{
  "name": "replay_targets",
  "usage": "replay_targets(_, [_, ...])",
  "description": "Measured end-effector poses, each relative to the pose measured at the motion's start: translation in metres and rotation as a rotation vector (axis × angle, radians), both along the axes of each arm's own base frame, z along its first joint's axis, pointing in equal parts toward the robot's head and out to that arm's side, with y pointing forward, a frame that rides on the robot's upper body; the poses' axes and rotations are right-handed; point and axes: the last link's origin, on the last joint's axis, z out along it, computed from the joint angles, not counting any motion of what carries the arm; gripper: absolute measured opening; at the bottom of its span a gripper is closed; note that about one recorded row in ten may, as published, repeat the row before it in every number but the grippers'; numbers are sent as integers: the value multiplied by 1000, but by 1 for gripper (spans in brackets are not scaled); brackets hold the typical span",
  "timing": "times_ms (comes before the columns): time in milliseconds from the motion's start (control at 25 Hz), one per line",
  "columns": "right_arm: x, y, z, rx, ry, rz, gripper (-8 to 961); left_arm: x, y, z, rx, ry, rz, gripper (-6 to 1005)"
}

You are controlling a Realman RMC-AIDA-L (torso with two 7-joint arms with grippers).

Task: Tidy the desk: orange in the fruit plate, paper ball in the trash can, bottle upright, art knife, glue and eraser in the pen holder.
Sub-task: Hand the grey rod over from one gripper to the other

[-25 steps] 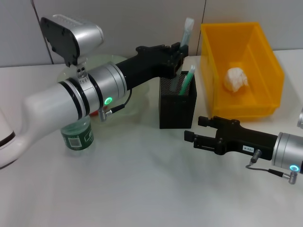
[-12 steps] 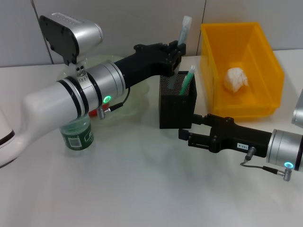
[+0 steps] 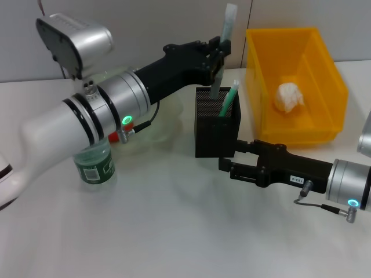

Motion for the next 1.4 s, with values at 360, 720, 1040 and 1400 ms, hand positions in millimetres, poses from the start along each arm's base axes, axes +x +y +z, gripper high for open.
replay_targets(360, [2,-1,1,4,2,-6,763,-6,-4,9,12,-47,-7,141])
replay_targets(720, [-1,2,1,6,3,1,763,1,-4,3,12,-12,-45,142])
replay_targets(1040, [0,1,2,6,6,-5,763,2,-8,7,11,-42,-65,142])
replay_targets(1400, [0,-2,7,10,36,3,763,0,-29,30,36,-162,-130,142])
